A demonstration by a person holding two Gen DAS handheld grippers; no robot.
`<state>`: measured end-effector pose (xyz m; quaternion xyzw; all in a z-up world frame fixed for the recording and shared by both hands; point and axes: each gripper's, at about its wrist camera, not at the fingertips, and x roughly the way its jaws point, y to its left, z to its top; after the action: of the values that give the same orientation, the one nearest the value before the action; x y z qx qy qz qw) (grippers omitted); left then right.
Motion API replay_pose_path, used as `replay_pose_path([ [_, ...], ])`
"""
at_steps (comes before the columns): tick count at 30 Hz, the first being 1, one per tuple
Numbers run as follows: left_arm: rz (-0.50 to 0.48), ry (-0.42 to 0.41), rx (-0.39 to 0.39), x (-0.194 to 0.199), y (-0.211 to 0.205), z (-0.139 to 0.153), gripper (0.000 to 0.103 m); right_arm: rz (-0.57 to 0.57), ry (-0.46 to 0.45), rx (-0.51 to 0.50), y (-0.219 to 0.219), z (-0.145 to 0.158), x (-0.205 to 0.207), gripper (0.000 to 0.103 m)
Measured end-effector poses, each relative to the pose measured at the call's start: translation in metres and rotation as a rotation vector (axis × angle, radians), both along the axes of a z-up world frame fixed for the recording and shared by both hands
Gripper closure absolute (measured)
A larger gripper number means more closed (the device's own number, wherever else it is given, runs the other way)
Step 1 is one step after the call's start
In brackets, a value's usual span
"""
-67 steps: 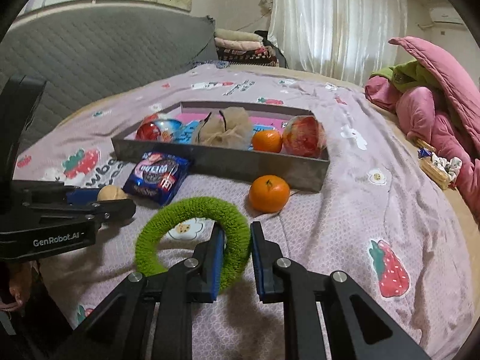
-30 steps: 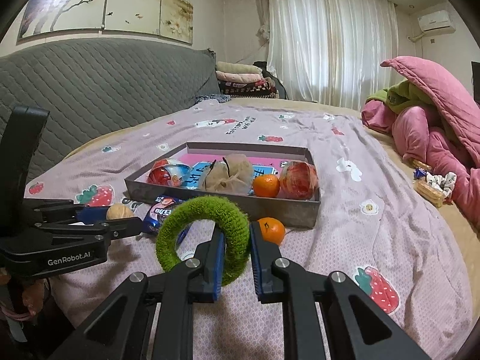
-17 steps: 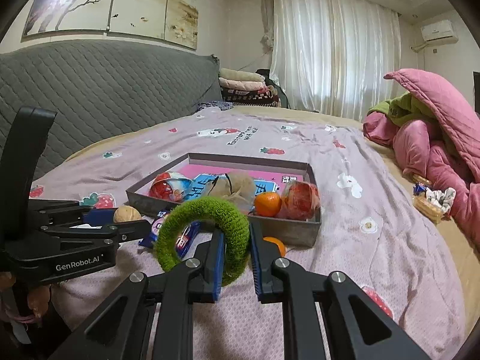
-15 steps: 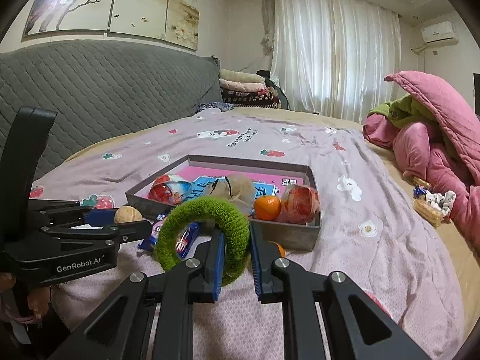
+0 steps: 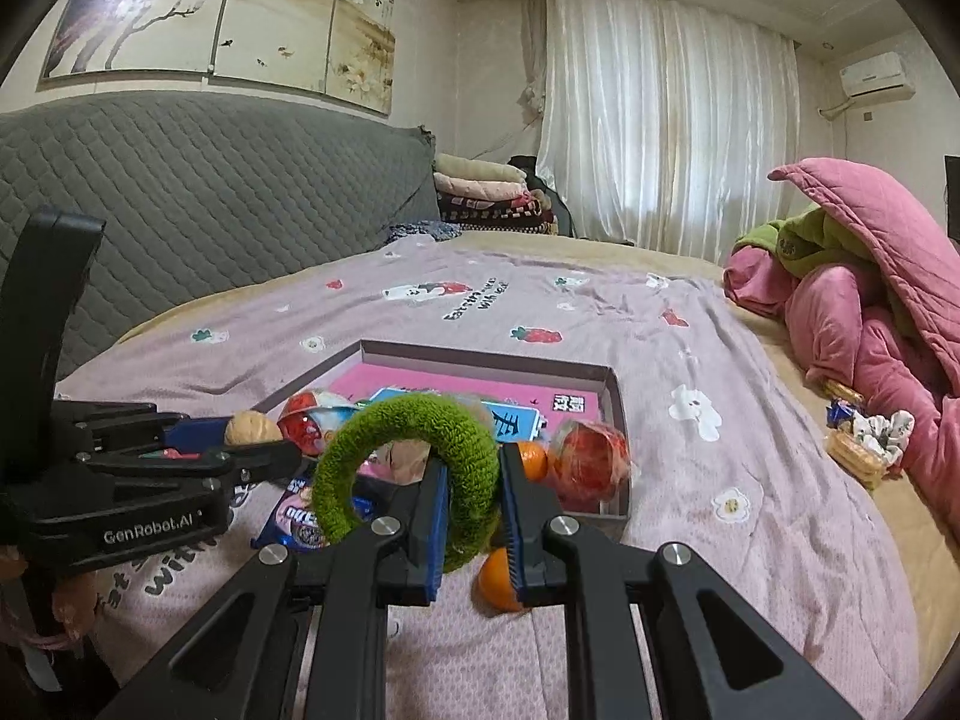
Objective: Organize objects
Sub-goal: 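Lift the walnut and green ring and carry both over the grey tray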
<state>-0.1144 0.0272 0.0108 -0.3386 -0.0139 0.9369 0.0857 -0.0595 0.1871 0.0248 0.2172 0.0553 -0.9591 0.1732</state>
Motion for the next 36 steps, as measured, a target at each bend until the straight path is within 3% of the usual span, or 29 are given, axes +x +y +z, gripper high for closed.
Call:
replay_pose_path([
  [36,-0.008,0.036,0.016,-0.052,-0.003,0.012,0.068,-0.027,0.066,-0.007,0.0,0.022,-0.057,0.087],
])
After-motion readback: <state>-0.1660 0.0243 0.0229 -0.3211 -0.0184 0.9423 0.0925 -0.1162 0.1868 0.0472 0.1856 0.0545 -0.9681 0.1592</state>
